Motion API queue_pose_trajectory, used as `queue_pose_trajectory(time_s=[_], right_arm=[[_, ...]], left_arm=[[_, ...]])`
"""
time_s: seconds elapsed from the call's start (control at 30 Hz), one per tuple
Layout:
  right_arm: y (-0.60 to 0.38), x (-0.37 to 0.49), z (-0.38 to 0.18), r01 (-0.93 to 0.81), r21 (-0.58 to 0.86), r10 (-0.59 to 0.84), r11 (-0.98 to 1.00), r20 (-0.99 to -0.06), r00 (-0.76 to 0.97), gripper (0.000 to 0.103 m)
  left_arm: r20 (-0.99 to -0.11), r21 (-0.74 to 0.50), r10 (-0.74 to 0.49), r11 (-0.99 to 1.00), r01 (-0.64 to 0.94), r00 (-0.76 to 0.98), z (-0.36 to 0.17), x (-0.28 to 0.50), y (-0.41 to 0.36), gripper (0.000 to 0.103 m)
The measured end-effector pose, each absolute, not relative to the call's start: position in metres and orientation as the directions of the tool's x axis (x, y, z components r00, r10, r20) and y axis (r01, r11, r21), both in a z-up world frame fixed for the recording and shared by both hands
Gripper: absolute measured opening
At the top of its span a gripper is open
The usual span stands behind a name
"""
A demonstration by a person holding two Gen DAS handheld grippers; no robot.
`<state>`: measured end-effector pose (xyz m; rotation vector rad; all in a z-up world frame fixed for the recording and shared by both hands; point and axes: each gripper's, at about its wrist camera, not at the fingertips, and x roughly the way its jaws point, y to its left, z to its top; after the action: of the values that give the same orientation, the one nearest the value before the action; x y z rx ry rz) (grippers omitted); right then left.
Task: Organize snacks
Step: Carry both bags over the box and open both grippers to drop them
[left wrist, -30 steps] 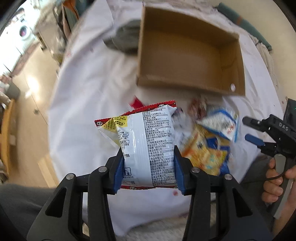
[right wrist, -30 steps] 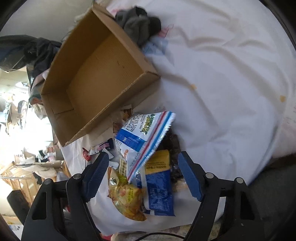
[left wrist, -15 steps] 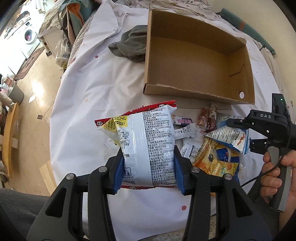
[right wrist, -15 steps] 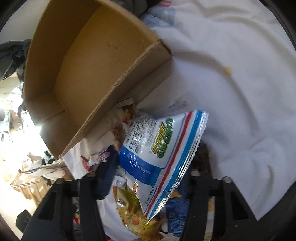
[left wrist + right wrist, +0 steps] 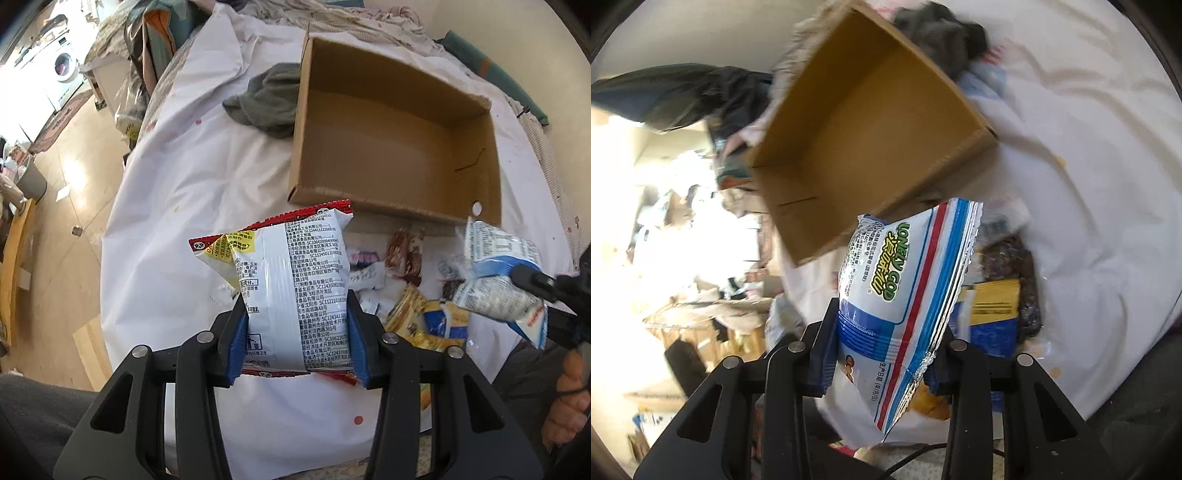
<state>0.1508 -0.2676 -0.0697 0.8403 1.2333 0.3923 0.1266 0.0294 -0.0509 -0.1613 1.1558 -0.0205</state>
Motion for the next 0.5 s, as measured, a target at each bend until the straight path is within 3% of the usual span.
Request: queue_pose_trajectory(time_s=[0.27, 0.5], right_arm=[[-0.254, 0.190, -0.018, -0.042, 0.726, 0.670, 0.687, -0.610, 0.423, 0.038], [-0.253, 0.237, -0.016, -0.111, 0.678, 0.645, 0.727, -0.618, 0.450, 0.039]], left_arm=[[-0.852, -0.100, -0.091, 0.995, 0.010, 0.516, -0.002, 0.165, 0.011, 0.042], [-0.830, -0.069, -0.084, 0.996, 0.047, 0.551, 0.003, 0.218, -0.008, 0.042]])
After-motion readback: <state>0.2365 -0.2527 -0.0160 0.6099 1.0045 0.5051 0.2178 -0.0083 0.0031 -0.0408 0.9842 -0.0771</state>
